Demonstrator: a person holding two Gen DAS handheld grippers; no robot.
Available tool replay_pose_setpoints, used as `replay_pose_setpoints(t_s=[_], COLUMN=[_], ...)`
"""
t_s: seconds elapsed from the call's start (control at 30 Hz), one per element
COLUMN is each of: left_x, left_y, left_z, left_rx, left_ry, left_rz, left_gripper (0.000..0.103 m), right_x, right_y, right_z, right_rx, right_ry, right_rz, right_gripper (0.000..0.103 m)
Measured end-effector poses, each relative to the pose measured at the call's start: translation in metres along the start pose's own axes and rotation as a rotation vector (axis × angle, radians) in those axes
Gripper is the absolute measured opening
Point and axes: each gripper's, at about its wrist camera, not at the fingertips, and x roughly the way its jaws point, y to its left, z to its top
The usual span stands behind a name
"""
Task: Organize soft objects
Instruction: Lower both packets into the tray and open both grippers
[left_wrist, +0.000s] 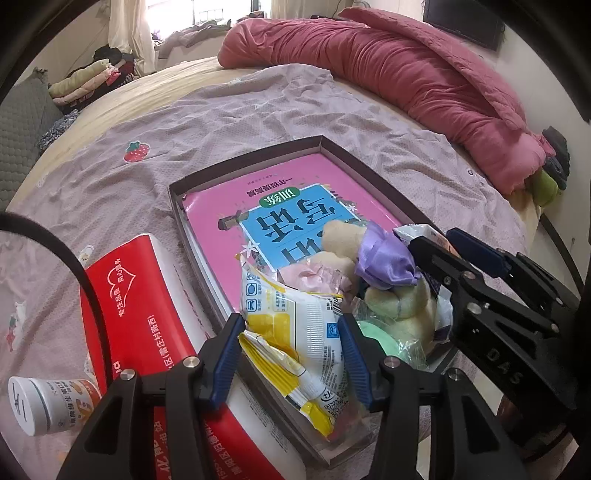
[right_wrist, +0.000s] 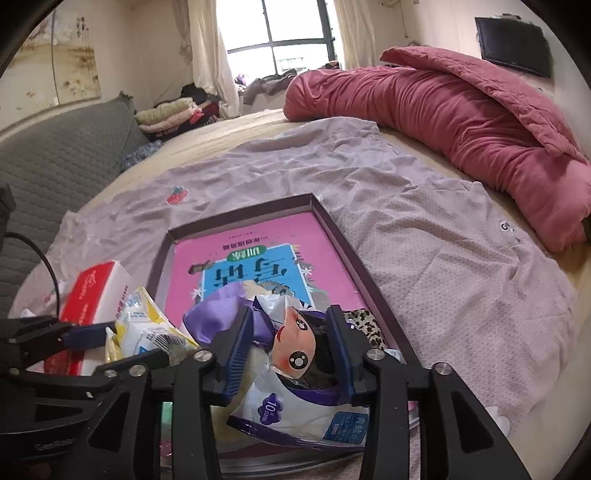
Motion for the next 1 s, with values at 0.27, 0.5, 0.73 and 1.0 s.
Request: replay_pose_setpoints(t_s=[0.27,0.5,0.73,1.0], left_x=[0.000,-0.002,-0.004,-0.015], left_y=[0.000,-0.002,0.001,0.010], left_z=[-0.002,-0.003,-0.004,0.002], left_rx=[0.009,0.018,0.009,-0.024], left_ry=[0.000,0.011,0.018,-0.013], left_rz=[-0.004,-0.027,-0.052,-0.063], left_gripper=[0.053,0.054,0.055,0.057], right_x=[-0.013,-0.032,-0.043,-0.048], right_y=[0.000,-0.010,-0.018,-0.018], right_z=[0.004,0.009,0.010,0.009], right_rx=[0.015,0.056,0.093,0.099], right_ry=[-0.049,-0.106,-0.127,-0.128], right_rz=[0.023,0.011,0.007,0.010], right_gripper=[0.060,0.066,0.068,0.069])
